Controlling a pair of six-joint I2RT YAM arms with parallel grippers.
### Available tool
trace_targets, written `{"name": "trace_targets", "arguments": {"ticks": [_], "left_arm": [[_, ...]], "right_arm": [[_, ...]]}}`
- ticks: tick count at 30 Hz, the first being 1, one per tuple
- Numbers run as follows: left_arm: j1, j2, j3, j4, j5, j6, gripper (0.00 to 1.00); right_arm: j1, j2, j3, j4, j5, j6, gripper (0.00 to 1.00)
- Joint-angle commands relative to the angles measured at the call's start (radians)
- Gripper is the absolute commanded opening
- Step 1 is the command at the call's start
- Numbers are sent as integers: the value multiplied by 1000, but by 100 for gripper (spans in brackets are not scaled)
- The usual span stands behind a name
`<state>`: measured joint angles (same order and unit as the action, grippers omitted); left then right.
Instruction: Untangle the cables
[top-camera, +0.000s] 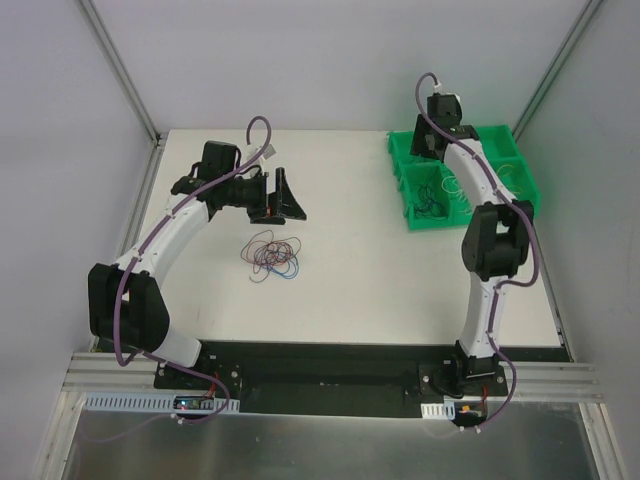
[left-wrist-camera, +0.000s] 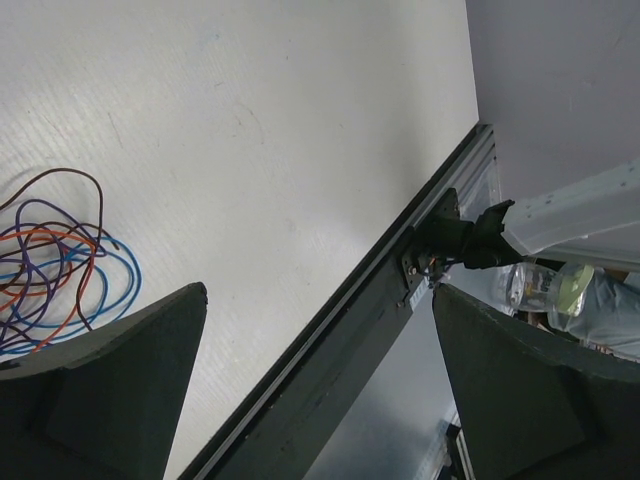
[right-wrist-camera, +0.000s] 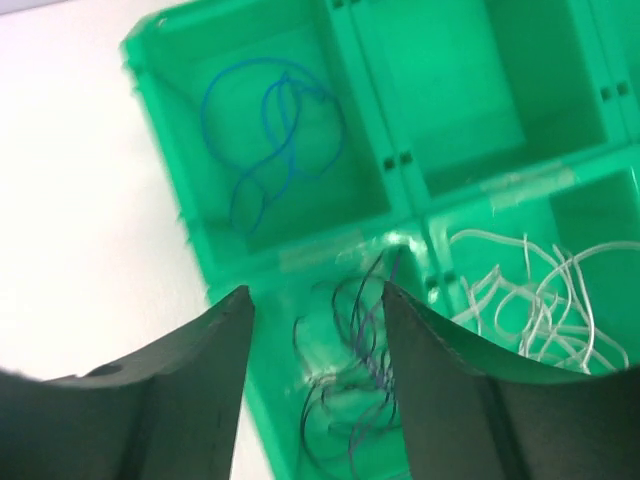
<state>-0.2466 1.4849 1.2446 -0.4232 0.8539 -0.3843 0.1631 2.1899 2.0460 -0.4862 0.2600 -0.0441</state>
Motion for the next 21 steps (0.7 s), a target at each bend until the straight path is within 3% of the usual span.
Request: {"name": "trace_targets", "arguments": {"ticks": [1, 7, 11, 13, 14, 18, 21], "left_arm": [[21, 6, -5, 23, -22, -1, 95], [81, -6, -56, 24, -219, -85, 89], [82, -21, -106, 27, -282, -155, 88], [82, -29, -164, 35, -294, -198, 81], [82, -40, -200, 40, -312, -223, 76], [82, -145, -391, 96, -426, -312, 74], [82, -225, -491, 115, -473, -341, 73]], "right_arm": [[78, -313, -207, -8, -80, -7, 60], [292, -510, -621, 181, -249, 162, 65], [461, -512, -791, 337, -378, 331, 65], [544, -487, -836, 415, -401, 357, 62], [574, -469, -854, 446, -398, 354, 60], [679, -411, -876, 561, -386, 241, 49], [771, -372, -802, 460, -187, 120, 47]]}}
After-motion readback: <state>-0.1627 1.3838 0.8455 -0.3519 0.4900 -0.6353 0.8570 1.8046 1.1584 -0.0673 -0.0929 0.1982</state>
